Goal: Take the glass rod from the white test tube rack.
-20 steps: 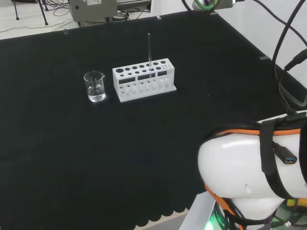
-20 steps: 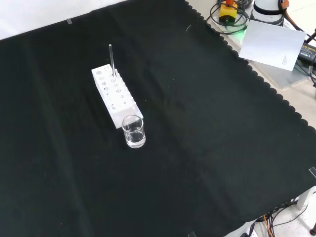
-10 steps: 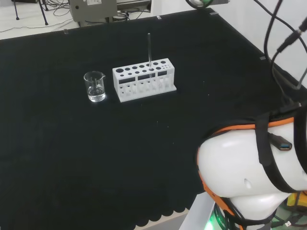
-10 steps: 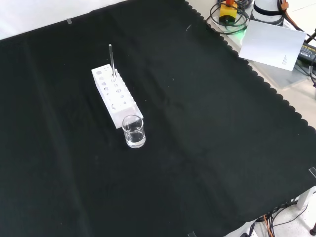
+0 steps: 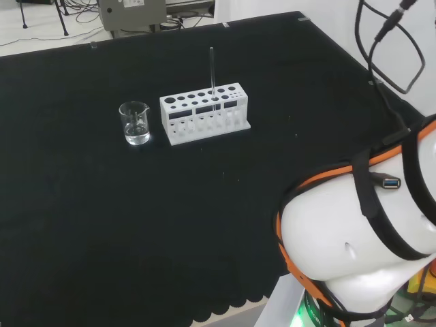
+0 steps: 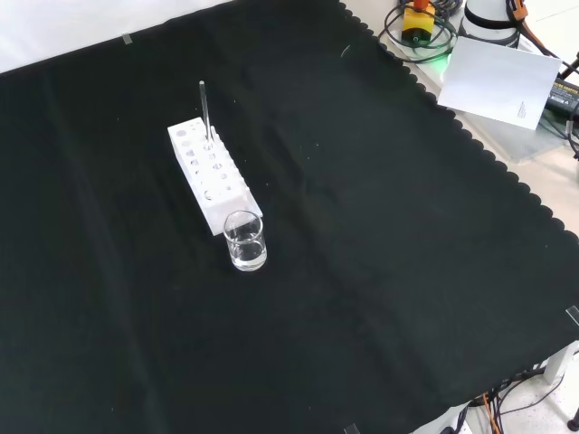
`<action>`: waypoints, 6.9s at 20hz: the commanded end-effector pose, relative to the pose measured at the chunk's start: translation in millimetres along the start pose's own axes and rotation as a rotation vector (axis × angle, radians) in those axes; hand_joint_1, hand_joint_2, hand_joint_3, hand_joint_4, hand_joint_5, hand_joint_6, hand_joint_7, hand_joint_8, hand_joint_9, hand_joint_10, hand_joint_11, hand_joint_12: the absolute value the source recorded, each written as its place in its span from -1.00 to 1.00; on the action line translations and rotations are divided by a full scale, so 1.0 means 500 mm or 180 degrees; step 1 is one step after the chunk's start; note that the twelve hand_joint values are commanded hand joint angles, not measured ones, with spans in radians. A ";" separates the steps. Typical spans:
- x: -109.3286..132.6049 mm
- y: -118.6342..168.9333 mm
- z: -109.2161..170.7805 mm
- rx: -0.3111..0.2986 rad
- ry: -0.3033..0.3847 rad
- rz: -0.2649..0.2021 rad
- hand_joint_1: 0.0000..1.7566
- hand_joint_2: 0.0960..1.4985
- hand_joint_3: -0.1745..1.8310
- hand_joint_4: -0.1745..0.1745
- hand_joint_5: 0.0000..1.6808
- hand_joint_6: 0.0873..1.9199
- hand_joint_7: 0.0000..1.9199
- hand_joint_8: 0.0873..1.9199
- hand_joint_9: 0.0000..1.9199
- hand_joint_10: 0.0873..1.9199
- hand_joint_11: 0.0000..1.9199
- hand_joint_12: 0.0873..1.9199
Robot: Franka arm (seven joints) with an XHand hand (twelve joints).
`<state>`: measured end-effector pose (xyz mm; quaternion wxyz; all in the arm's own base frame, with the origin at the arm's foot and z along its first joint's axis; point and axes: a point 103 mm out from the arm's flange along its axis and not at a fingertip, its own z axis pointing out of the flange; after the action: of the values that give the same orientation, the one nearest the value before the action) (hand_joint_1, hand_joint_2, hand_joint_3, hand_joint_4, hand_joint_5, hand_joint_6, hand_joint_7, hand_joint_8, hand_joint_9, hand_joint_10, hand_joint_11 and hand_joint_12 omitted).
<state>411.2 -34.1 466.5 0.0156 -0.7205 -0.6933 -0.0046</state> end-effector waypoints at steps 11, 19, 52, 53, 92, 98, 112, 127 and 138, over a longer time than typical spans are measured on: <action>-0.053 0.183 0.087 0.0023 0.0059 -0.0136 -0.28 0.17 -0.52 -0.93 -0.71 -1.00 -0.63 -0.08 -0.40 -0.08 -0.82 0.48; -0.047 0.225 0.140 0.0133 0.0022 -0.0202 -0.27 0.15 -0.48 -1.00 -0.64 -1.00 -0.49 -0.05 -0.27 -0.04 -0.63 0.45; -0.015 0.284 0.320 0.0496 0.0028 -0.0468 -0.31 0.15 -0.43 -1.00 -0.61 -0.22 -0.21 0.10 0.03 0.20 -0.03 0.33; -0.015 0.285 0.326 0.0499 0.0035 -0.0472 -0.31 0.15 -0.43 -1.00 -0.61 -0.21 -0.21 0.10 0.03 0.20 -0.03 0.33; -0.026 0.312 0.451 0.0606 0.0177 -0.0497 -0.04 0.13 -0.42 -1.00 -0.25 0.06 -0.12 0.46 0.52 0.30 0.84 0.01; -0.014 0.304 0.454 0.0570 0.0161 -0.0540 0.04 0.12 -0.42 -1.00 -0.13 0.05 -0.05 0.49 0.59 0.28 0.90 0.02; 0.014 0.314 0.443 0.0155 0.0451 -0.0616 0.40 0.46 -0.75 -1.00 0.10 -0.16 -0.05 0.52 0.66 0.20 0.87 -0.04; 0.003 0.298 0.321 -0.0081 0.0249 -0.0522 0.45 0.40 -0.76 -1.00 0.29 -0.49 -0.01 0.41 0.66 0.13 0.70 -0.08; 0.001 0.223 0.248 -0.0280 0.0427 -0.0494 0.46 0.39 -0.75 -1.00 0.35 -0.59 -0.01 0.41 0.64 0.10 0.69 -0.11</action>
<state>539.8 -35.1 327.2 0.0251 -0.6614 -0.7463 -0.0697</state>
